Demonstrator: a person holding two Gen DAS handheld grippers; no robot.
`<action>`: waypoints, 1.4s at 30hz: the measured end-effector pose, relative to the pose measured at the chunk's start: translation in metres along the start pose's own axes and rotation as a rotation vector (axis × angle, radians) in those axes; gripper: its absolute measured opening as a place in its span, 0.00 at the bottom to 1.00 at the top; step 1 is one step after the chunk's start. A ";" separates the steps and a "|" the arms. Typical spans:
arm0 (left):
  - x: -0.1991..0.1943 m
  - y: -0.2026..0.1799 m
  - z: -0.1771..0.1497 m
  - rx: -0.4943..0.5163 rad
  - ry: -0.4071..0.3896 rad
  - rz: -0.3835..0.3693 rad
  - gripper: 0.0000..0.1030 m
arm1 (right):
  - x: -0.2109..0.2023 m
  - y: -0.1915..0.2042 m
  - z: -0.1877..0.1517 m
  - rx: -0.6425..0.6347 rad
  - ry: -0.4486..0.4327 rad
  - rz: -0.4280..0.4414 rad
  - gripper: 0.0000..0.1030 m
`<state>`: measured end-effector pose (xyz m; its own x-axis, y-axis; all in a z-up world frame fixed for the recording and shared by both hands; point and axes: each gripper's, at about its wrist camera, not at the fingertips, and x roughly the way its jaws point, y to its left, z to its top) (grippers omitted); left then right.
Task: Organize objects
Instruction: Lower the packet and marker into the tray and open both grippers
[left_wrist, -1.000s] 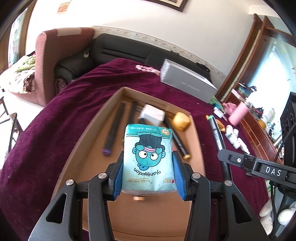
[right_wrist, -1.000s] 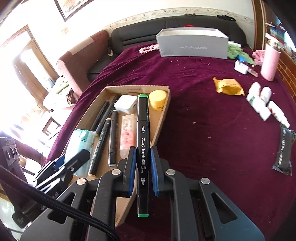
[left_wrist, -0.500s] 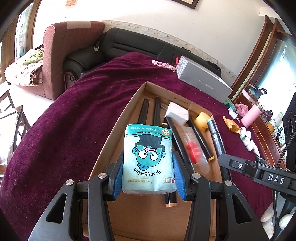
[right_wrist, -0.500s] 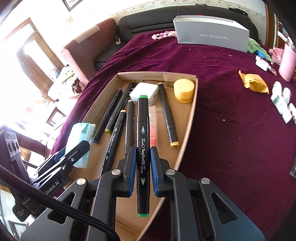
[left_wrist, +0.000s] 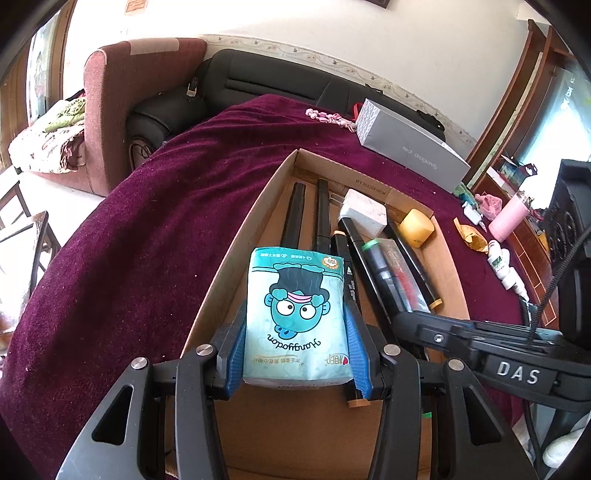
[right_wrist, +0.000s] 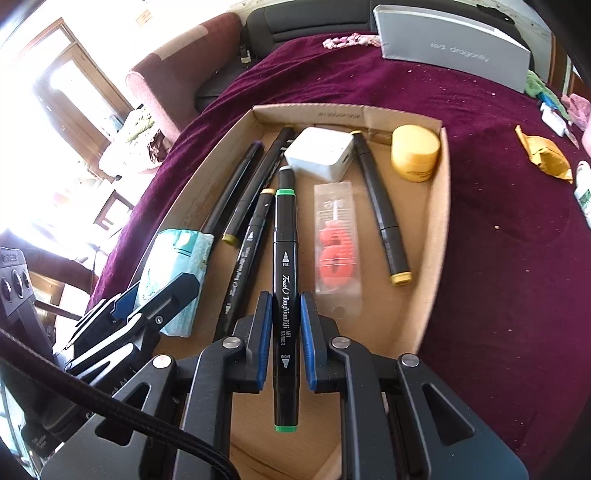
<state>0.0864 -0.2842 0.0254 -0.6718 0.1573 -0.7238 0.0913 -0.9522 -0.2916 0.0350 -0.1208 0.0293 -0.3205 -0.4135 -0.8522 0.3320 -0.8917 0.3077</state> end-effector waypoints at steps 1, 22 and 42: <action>0.000 0.000 -0.001 0.004 0.001 0.002 0.40 | 0.002 0.001 -0.001 0.001 0.004 0.004 0.13; -0.004 0.004 -0.004 0.040 -0.003 0.052 0.40 | 0.009 0.011 -0.002 0.018 0.022 0.038 0.13; 0.002 -0.005 -0.004 0.075 -0.007 0.098 0.48 | 0.017 0.004 -0.006 0.046 0.023 -0.013 0.13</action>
<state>0.0875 -0.2778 0.0233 -0.6674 0.0613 -0.7421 0.1015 -0.9798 -0.1722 0.0365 -0.1302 0.0138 -0.3034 -0.3983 -0.8657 0.2863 -0.9046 0.3158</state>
